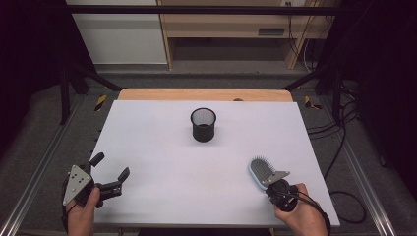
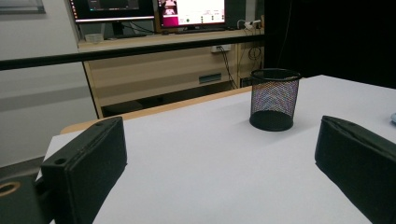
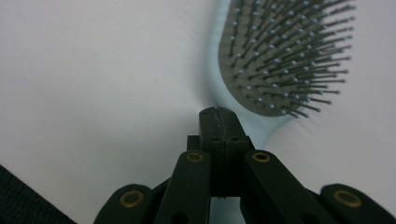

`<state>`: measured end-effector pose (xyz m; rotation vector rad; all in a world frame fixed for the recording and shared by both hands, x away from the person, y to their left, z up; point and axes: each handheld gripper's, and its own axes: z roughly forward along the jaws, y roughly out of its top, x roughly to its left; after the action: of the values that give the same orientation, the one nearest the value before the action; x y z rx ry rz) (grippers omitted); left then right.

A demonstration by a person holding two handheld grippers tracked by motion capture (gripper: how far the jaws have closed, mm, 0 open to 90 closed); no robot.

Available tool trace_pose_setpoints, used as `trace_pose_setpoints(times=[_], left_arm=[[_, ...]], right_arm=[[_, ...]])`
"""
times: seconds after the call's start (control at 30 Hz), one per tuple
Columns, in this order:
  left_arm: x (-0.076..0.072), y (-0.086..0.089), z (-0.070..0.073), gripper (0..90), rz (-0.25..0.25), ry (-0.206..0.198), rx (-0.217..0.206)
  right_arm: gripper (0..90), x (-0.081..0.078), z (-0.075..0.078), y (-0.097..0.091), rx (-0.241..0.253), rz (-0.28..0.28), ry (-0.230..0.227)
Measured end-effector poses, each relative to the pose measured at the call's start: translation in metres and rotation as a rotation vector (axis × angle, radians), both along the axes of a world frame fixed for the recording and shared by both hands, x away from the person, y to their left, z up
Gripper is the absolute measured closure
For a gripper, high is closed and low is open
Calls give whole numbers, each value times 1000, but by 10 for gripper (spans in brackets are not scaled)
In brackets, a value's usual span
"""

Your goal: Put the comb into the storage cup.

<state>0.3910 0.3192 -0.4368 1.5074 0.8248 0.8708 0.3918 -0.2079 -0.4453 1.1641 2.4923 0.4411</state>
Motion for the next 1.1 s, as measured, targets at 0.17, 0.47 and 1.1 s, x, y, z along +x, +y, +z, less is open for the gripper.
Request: trace_pose_setpoints(times=[0.17,0.47,1.1], left_arm=[[0,0,0,20,0,1,2],[0,0,0,20,3,3,6],[0,0,-1,20,2,5,11]], right_arm=[[900,3,-1,-15,-4,-32,-15],[900,7,-3,-37,31,-46,-26],[860,5,7,-54,163,10,-37]])
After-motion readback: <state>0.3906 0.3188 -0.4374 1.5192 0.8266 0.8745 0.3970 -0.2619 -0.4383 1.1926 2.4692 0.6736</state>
